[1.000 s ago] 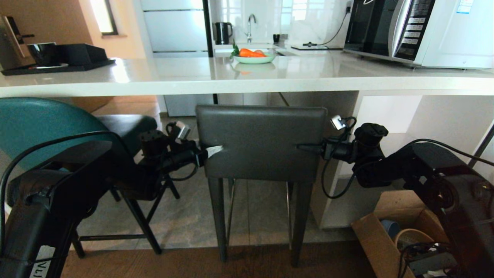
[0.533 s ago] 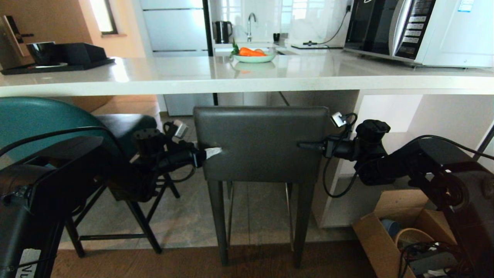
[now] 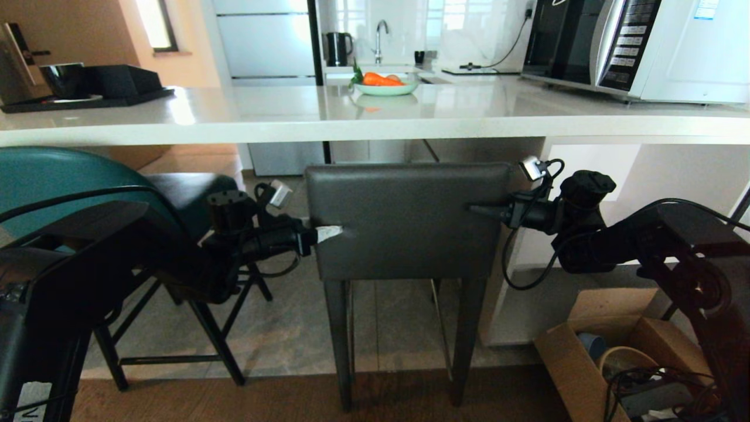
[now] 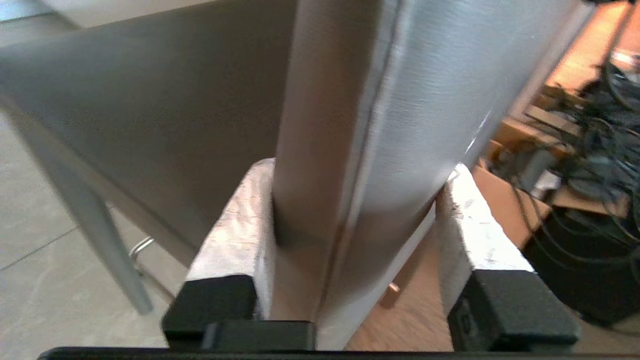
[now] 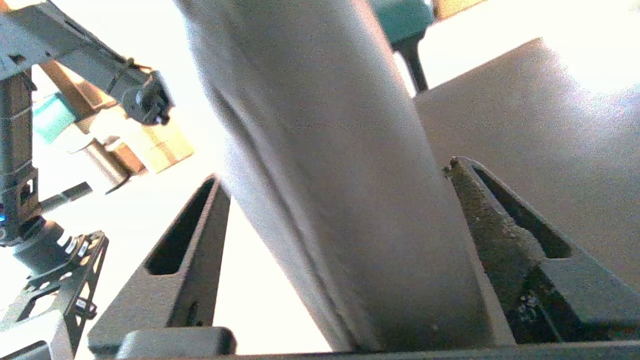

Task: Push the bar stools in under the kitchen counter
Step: Push the gray chair back under the dining table

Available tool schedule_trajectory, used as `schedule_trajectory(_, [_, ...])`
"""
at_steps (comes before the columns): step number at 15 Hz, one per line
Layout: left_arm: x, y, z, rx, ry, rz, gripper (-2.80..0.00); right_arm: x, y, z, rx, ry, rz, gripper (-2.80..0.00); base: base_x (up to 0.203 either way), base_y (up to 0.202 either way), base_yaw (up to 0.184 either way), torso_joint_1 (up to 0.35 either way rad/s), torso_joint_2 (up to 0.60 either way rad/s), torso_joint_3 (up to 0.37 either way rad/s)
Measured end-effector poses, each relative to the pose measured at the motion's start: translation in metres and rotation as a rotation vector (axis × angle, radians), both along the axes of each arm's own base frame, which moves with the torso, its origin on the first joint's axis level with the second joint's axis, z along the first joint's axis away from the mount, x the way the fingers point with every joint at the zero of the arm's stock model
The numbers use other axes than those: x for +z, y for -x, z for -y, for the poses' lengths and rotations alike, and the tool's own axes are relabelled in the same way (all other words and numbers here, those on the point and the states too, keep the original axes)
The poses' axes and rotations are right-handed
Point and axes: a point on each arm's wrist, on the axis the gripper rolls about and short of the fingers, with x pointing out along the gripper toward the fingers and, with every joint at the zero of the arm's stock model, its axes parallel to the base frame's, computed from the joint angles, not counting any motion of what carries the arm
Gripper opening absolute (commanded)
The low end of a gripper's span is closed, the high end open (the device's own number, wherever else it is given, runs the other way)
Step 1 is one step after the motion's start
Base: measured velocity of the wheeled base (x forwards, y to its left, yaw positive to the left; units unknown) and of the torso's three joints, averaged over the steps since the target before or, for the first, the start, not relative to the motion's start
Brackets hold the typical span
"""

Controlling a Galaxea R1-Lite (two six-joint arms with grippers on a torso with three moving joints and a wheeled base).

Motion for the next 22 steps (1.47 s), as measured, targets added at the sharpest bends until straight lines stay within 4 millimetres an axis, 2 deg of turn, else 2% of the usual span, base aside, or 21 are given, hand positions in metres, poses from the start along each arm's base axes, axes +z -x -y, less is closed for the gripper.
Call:
schedule_trajectory(3, [0.004,-0.002,-0.014,0.005,0.001,0.015,-2.80,0.003,0.003,0.009,0.007,0.010,0.016,0.00,0.000,0.000,0.000,0.000,0.00,0.000])
schedule_trajectory(4, [0.006,-0.002,-0.017,0.003,0.003,0.025,0.00,0.003,0.004,0.009,0.018,0.014,0.019,0.00,0.000,0.000,0.000,0.000,0.00,0.000])
schedule_trajectory(14, [0.014,0.005,-0.029,-0.026,0.001,0.007,0.00,0.001,0.005,0.006,0.029,0.015,0.010,0.00,0.000,0.000,0.000,0.000,0.00,0.000])
schedule_trajectory(16, [0.015,0.009,-0.045,-0.101,0.000,-0.024,0.00,0.000,0.007,0.007,0.037,0.020,0.017,0.00,0.000,0.000,0.000,0.000,0.00,0.000])
schedule_trajectory(19, [0.021,0.013,-0.072,-0.142,0.002,-0.026,0.00,-0.001,0.009,0.023,0.029,0.030,0.034,0.00,0.000,0.000,0.000,0.000,0.00,0.000])
schedule_trajectory(22, [0.024,0.014,-0.082,-0.122,0.002,-0.021,0.00,-0.009,0.017,0.038,-0.005,0.028,0.002,0.00,0.000,0.000,0.000,0.000,0.00,0.000])
